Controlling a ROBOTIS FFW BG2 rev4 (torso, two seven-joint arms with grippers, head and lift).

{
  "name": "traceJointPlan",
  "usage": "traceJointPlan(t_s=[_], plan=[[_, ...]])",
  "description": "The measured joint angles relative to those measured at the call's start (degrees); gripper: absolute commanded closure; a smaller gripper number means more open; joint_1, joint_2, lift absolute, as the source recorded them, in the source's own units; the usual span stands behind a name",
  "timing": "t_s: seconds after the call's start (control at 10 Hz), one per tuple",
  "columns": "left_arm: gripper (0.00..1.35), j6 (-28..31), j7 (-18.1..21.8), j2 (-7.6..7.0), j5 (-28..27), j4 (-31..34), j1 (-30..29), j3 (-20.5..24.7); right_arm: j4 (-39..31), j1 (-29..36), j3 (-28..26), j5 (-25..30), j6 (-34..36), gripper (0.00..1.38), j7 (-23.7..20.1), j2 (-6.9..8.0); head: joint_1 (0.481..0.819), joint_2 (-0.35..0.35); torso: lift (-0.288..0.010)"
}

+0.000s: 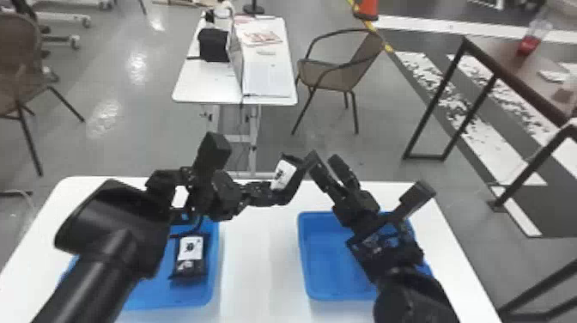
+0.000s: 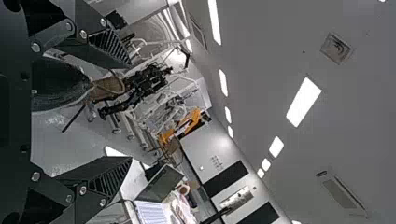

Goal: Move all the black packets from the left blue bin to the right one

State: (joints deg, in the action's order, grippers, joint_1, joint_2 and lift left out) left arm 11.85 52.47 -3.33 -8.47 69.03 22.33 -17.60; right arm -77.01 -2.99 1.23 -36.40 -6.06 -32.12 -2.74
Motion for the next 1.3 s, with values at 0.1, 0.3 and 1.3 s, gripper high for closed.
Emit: traceJointPlan(t_s=[0.1,0.3,1.3], plan=[[1.15,-1.0,-0.2,0.44,0.9,-1.9,1.3,-1.8,0.6,-1.0,0.2,0.0,0.0,0.34,-0.2,0.07,0.695,-0.183,0.0],[1.15,-1.5,-0.3,1.29,1.5,-3.9,2.6,-3.2,0.6,-1.7,1.0,0.0,0.0,0.34,-0.4,0.49,0.695,-0.19,0.0],[0.63,-3.0,-2.1,2.15,5.3,-4.4,2.5,-2.7,2.2,-0.8,2.5,4.5,0.8,1.28,3.6,1.26,0.695,-0.182,0.0]])
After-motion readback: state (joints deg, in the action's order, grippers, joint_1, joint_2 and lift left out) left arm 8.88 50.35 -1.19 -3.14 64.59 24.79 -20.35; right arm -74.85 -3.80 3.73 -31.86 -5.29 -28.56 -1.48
